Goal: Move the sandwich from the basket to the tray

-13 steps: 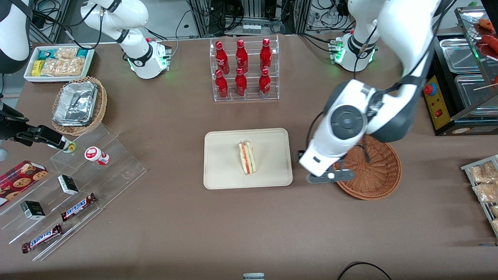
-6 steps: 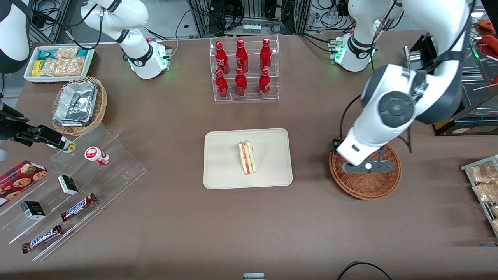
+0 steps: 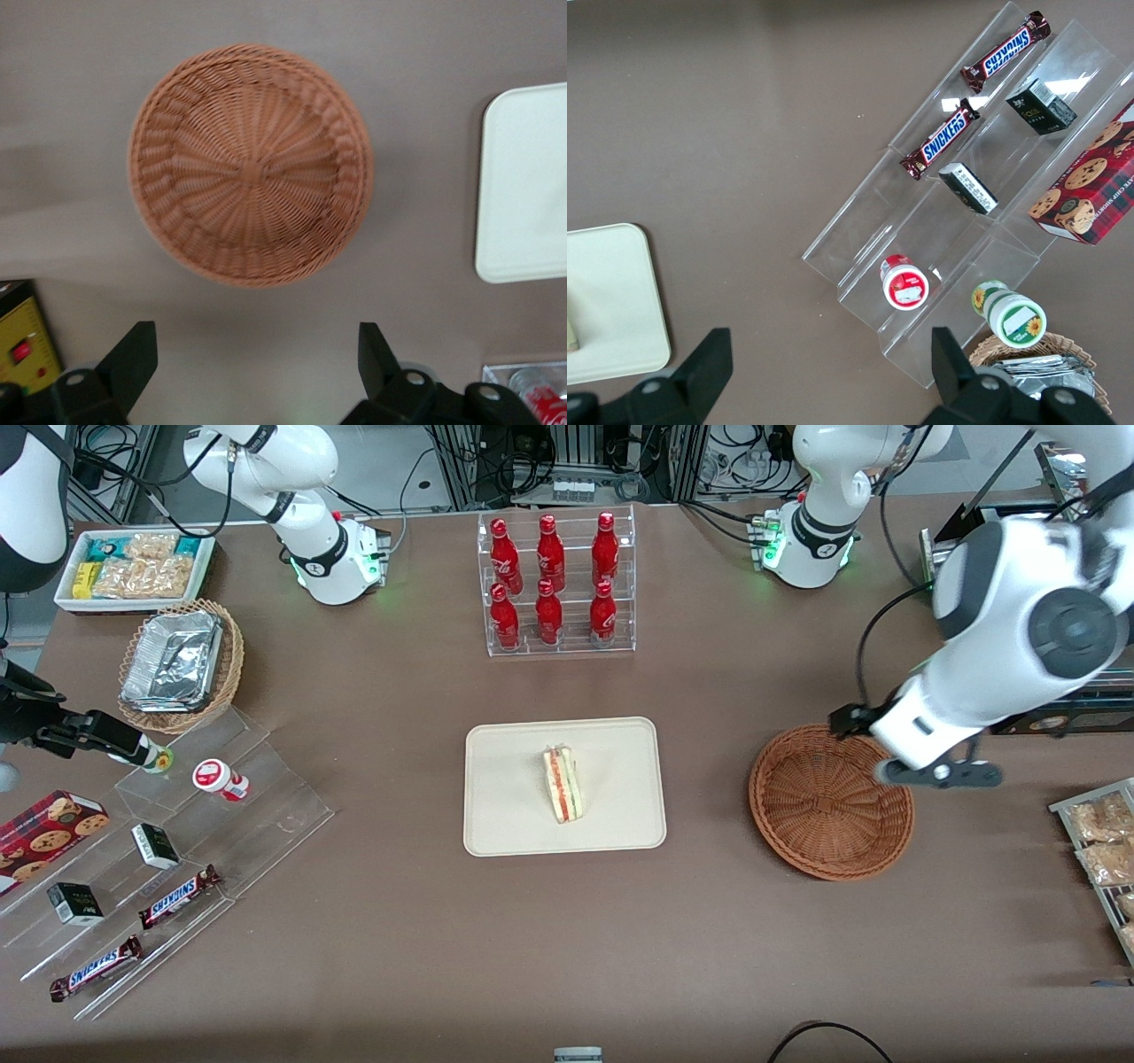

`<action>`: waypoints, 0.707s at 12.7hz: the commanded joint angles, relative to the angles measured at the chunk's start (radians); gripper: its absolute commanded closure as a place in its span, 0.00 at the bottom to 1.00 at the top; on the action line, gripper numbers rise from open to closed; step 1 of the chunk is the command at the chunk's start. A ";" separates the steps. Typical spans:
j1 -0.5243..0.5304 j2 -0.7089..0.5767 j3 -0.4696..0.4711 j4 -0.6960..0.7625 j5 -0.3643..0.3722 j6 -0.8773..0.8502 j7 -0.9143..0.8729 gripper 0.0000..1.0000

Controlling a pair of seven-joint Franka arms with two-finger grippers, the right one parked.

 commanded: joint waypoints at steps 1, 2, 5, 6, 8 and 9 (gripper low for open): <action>-0.026 -0.083 0.061 -0.027 -0.019 -0.065 0.052 0.00; -0.027 -0.097 0.078 -0.027 -0.019 -0.081 0.056 0.00; -0.099 -0.137 0.176 -0.021 -0.017 -0.141 0.061 0.00; -0.100 -0.152 0.180 -0.014 -0.017 -0.161 0.062 0.00; -0.096 -0.175 0.181 0.003 -0.017 -0.203 0.063 0.00; -0.090 -0.186 0.181 0.006 -0.017 -0.214 0.063 0.00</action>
